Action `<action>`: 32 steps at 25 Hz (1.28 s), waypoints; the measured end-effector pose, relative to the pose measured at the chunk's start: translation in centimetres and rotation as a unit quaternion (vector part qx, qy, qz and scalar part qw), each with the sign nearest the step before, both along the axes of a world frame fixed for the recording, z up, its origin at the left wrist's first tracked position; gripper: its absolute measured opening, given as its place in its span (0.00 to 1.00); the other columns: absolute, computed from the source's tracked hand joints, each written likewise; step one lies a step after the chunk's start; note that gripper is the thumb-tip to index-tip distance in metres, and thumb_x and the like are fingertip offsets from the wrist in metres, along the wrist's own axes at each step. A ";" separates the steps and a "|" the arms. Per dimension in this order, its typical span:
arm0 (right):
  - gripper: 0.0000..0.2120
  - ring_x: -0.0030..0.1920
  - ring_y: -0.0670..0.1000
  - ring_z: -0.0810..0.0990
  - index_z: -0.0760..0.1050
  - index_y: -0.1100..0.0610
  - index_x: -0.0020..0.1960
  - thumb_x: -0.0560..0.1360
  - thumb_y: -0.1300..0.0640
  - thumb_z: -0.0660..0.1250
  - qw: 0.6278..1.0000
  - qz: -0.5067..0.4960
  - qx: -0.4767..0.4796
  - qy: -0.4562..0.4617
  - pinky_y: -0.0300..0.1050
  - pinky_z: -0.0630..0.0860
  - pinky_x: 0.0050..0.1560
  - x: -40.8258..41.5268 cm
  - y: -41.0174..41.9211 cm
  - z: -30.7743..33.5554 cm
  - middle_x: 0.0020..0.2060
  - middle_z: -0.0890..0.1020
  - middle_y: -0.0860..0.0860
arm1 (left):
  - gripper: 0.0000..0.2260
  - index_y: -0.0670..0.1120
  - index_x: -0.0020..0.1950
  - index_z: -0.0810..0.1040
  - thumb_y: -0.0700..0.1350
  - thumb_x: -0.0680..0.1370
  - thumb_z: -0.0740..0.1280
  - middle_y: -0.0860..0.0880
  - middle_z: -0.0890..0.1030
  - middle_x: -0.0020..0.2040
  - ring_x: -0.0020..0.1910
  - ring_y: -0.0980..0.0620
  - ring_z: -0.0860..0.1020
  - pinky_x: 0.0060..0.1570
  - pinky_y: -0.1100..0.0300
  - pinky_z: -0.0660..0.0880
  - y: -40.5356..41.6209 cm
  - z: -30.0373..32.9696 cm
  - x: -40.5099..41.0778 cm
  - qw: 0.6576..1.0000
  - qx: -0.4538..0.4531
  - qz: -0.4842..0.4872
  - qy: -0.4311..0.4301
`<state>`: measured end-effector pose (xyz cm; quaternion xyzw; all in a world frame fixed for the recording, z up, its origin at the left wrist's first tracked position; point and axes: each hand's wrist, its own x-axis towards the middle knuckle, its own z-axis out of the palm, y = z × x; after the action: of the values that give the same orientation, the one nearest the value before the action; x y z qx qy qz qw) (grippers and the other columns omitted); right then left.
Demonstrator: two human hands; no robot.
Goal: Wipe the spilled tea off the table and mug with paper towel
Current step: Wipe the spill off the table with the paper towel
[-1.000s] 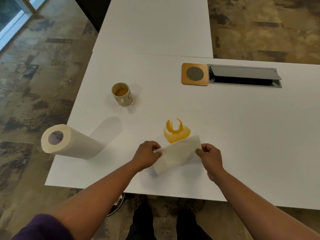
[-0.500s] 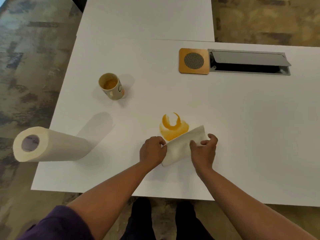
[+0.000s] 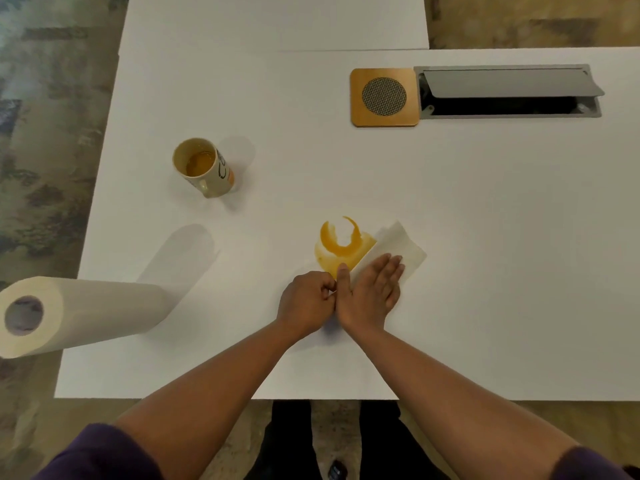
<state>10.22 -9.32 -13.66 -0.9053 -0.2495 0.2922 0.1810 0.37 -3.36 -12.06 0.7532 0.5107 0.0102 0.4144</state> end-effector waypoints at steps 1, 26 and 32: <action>0.45 0.80 0.54 0.32 0.34 0.61 0.80 0.79 0.34 0.50 1.000 0.001 -0.005 -0.002 0.55 0.39 0.78 0.1 0.4 -0.1 0.81 0.36 0.58 | 0.12 0.54 0.30 0.71 0.44 0.72 0.67 0.54 0.74 0.28 0.32 0.54 0.74 0.32 0.57 0.71 0.1 -0.1 -0.1 1.000 0.001 -0.006 -0.002; 0.36 0.81 0.52 0.36 0.41 0.56 0.82 0.75 0.48 0.41 0.865 0.495 0.023 -0.079 0.52 0.40 0.79 5.2 4.2 -0.9 0.82 0.41 0.54 | 0.14 0.44 0.54 0.77 0.48 0.80 0.55 0.48 0.78 0.49 0.50 0.47 0.70 0.55 0.56 0.64 5.8 -3.9 -5.9 0.977 0.183 0.082 -0.078; 0.36 0.81 0.53 0.37 0.42 0.57 0.82 0.77 0.50 0.47 0.809 0.579 0.024 -0.096 0.51 0.40 0.79 4.8 2.9 -0.3 0.82 0.42 0.55 | 0.12 0.43 0.53 0.78 0.45 0.80 0.57 0.52 0.78 0.50 0.51 0.48 0.73 0.54 0.49 0.71 5.9 -2.8 -4.8 0.962 0.140 0.192 -0.132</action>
<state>15.05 -6.38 -13.98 -0.6115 -0.7507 0.2487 -0.0253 -4.47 2.51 -14.87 0.6836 0.5799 0.2603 0.3587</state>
